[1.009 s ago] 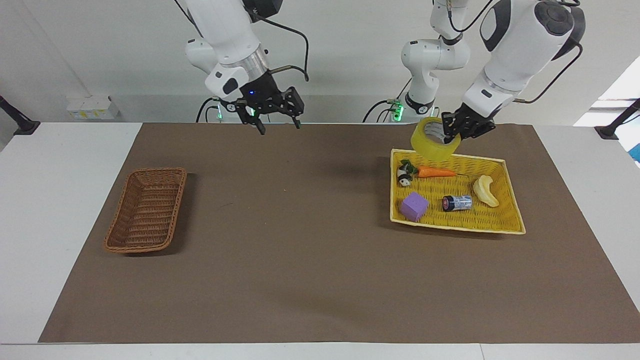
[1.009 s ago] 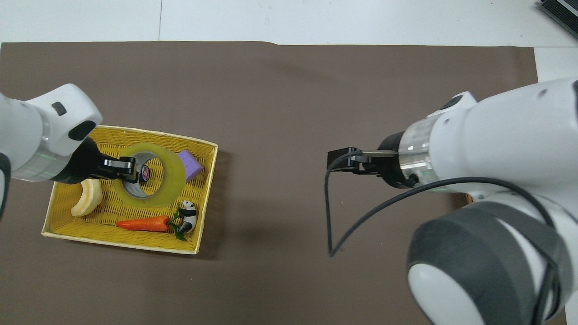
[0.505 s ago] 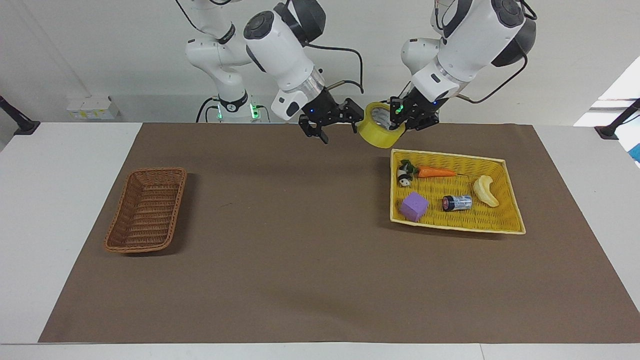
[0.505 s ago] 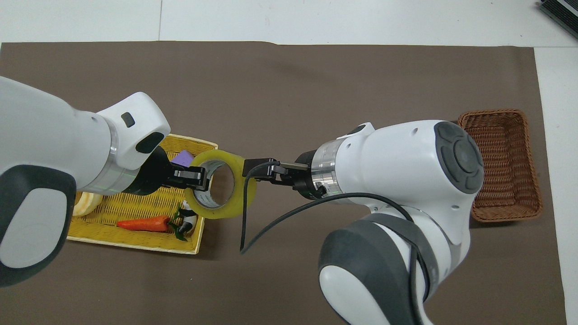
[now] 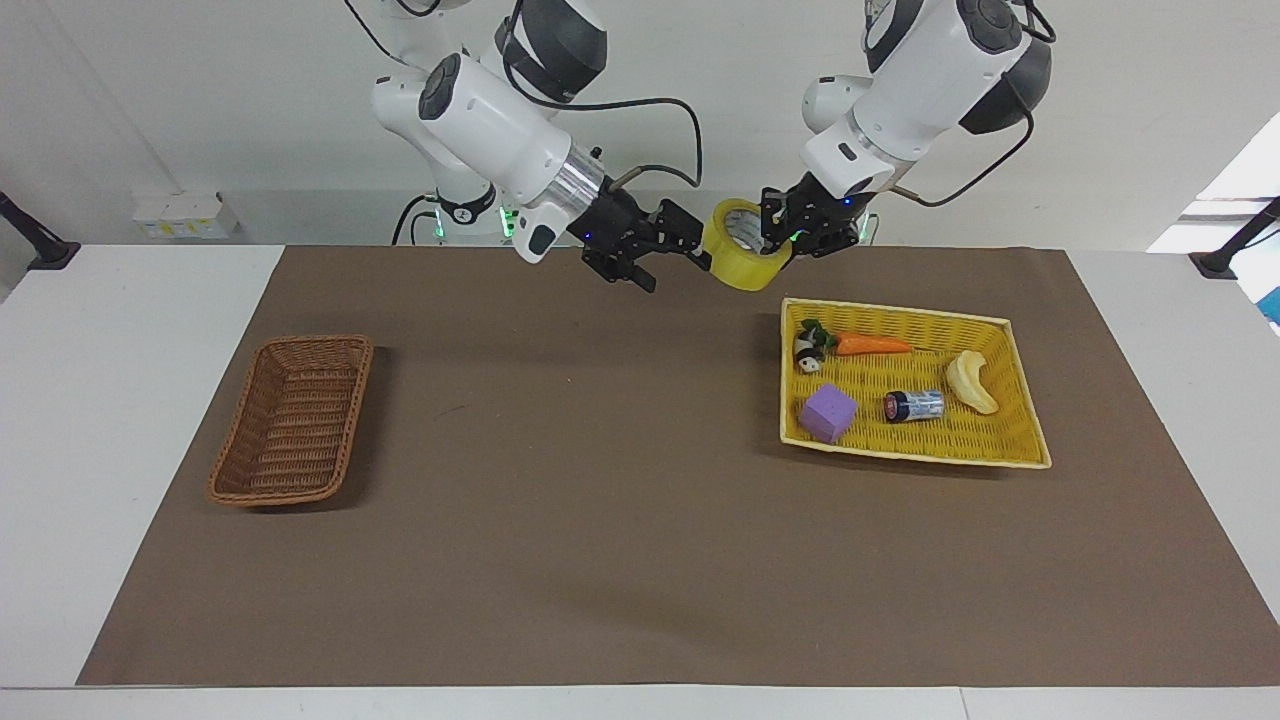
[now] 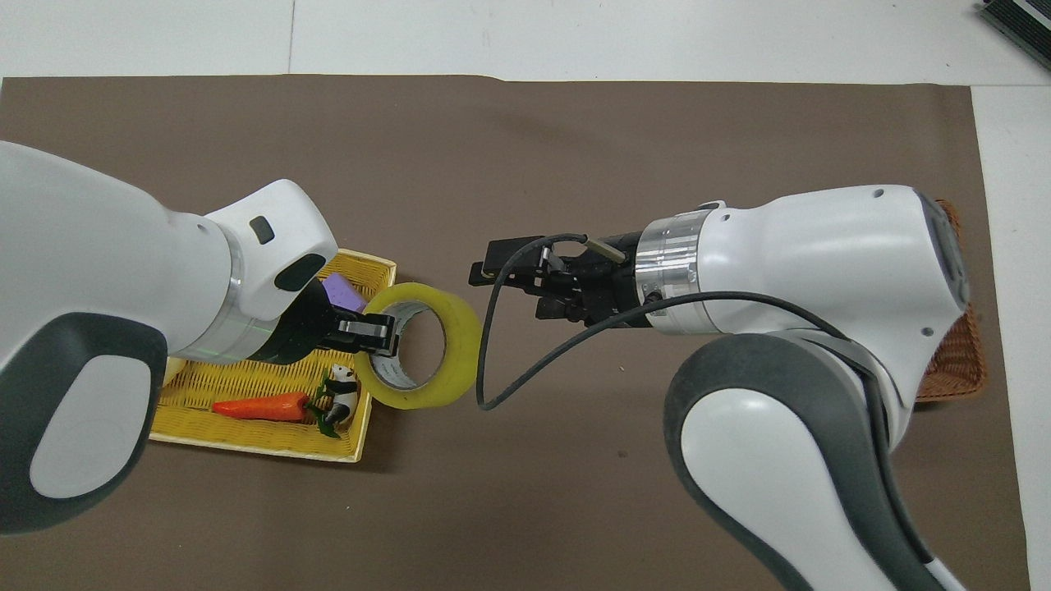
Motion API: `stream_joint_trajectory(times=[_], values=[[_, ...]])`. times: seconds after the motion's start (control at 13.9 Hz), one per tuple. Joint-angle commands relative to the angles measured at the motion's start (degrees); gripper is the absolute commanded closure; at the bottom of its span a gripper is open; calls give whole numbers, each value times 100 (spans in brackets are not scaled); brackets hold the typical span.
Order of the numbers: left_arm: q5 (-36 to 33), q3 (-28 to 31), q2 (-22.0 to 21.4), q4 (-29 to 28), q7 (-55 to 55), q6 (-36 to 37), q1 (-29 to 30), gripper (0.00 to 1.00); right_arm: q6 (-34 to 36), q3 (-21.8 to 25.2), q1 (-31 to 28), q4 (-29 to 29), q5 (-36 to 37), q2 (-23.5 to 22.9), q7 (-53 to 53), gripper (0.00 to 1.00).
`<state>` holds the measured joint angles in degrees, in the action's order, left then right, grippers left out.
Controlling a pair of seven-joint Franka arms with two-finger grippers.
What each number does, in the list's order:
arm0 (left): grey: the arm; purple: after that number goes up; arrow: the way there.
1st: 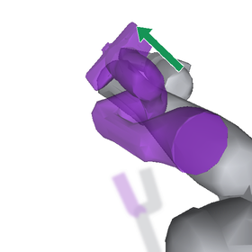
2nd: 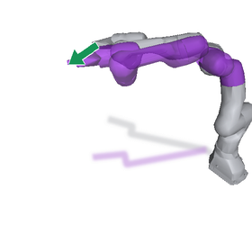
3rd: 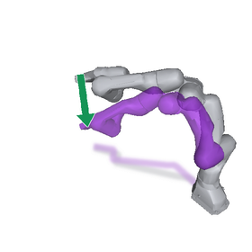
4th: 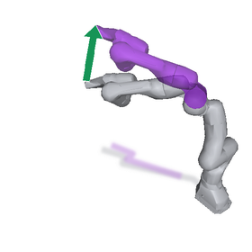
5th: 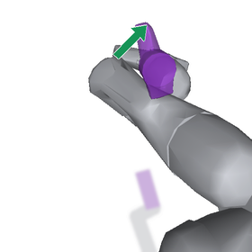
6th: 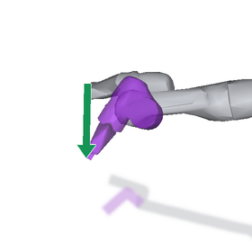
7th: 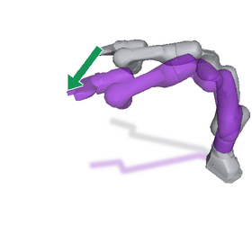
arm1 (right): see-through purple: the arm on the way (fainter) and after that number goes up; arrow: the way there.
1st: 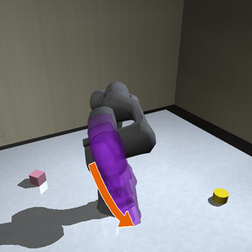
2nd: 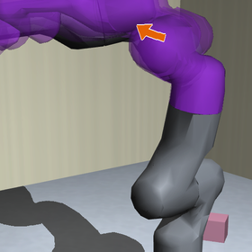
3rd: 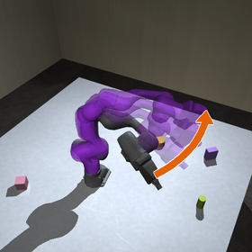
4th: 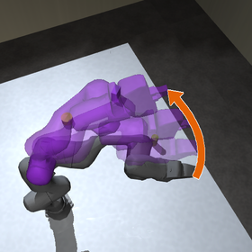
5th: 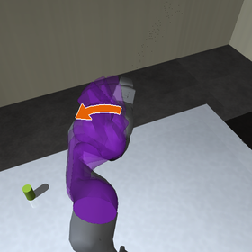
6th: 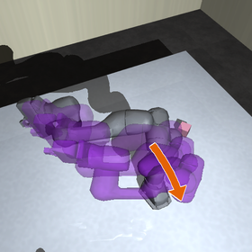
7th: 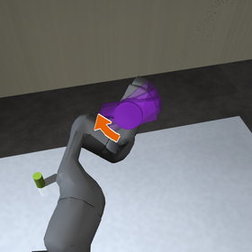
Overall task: Move tape to another basket
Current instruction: 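Lift the tape with the left gripper while the right gripper approaches, then grasp the tape roll with the right gripper and open the left gripper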
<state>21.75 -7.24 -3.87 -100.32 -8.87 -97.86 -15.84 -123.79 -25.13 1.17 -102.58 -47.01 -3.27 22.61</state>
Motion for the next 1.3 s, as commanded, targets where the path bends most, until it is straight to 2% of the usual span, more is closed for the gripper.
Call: stream_joint_trajectory(times=[0.0, 0.22, 0.65, 0.72, 0.79, 1.01, 1.08, 1.15, 1.23], values=[[136, 65, -185, -181, -27, -137, -78, 100, -233, -80, -64, -69, -439, 107, 24, 0], [241, 56, -185, -242, -44, -312, -86, 100, -286, -141, -3, -70, -475, 133, -28, 0], [707, 47, -343, -691, -387, -1138, -165, 100, -199, -203, 15, -183, -370, 256, -581, 0], [882, 56, -343, -700, -405, -1157, -148, 100, -207, -203, 15, -227, -352, 282, -661, 8], [1057, 56, -343, -700, -405, -1192, -122, 100, -199, -203, 15, -228, -326, 283, -644, 38], [1577, 65, -334, -691, -475, -1297, -78, 100, -199, -203, 15, -193, -317, 248, -618, 95], [1569, 74, -334, -691, -501, -1297, -78, 100, -199, -194, 6, -193, -308, 248, -609, 100], [1569, 74, -334, -691, -501, -1271, -69, 100, -181, -194, -2, -158, -291, 239, -531, 100], [1560, 91, -325, -691, -493, -1271, -43, 51, -172, -186, -29, -158, -282, 248, -443, 100]])
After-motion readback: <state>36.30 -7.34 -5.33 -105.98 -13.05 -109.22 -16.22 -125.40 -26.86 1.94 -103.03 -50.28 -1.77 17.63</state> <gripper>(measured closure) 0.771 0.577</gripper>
